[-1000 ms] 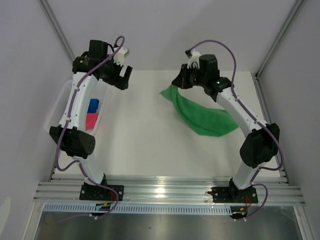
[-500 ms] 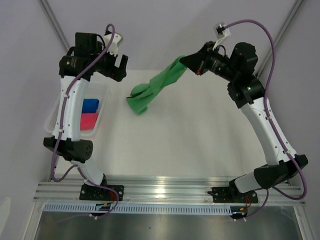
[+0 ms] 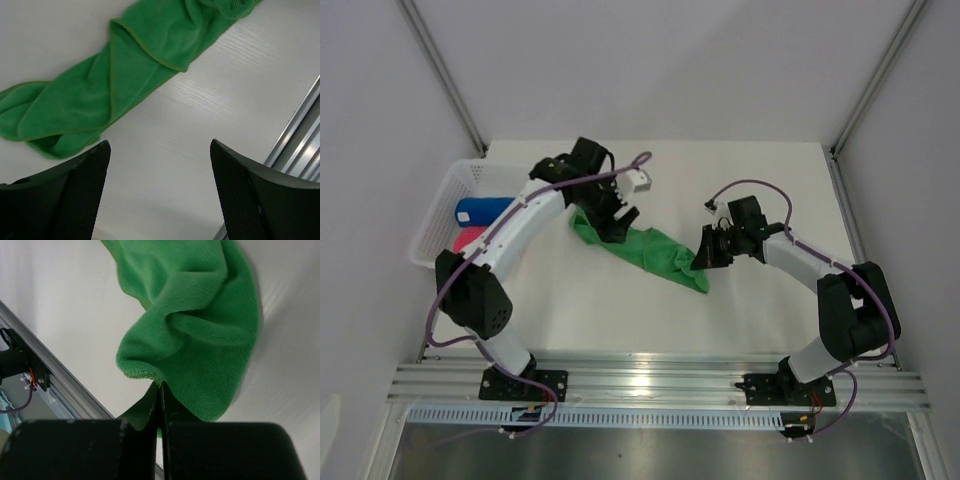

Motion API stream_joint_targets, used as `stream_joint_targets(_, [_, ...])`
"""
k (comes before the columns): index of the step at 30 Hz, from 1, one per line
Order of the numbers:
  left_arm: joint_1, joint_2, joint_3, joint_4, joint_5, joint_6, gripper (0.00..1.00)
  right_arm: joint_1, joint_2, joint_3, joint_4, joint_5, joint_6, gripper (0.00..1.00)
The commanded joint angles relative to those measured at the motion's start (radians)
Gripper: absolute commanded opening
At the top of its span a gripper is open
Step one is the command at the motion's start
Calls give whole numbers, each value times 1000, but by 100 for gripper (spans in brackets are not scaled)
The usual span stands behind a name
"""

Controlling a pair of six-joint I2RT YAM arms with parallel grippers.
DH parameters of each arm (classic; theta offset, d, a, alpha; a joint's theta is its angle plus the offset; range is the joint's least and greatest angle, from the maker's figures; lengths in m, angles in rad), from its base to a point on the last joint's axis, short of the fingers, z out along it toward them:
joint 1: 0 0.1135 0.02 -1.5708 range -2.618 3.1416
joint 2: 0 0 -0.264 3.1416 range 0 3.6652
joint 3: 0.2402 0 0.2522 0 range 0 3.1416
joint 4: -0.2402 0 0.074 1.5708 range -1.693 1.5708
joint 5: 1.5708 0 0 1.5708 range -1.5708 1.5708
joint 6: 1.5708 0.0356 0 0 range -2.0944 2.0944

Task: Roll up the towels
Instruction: Move the towel to the center of the board, then flatten the towel

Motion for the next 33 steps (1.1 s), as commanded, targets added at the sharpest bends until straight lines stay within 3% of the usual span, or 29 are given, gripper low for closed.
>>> stream_joint_targets(1, [-100,15,-84,119,16,127,84,-17,-5,-32,56,18,5,0])
stream_joint_targets(9, [-270,87,-293,361,-57,258,85,-100,8,-137,187,-63,68,0])
stream_joint_targets(16, [-353,176,-300,496,-225,256,83,-160,28,-168,234,-112,65,0])
stream_joint_targets(24, [-447,222,-408,551,-401,576,78,-192,69,-162,277,-152,91,0])
stream_joint_targets(33, [-467,282,-334,459,-504,618,65,-217,64,-169,291,-163,100,0])
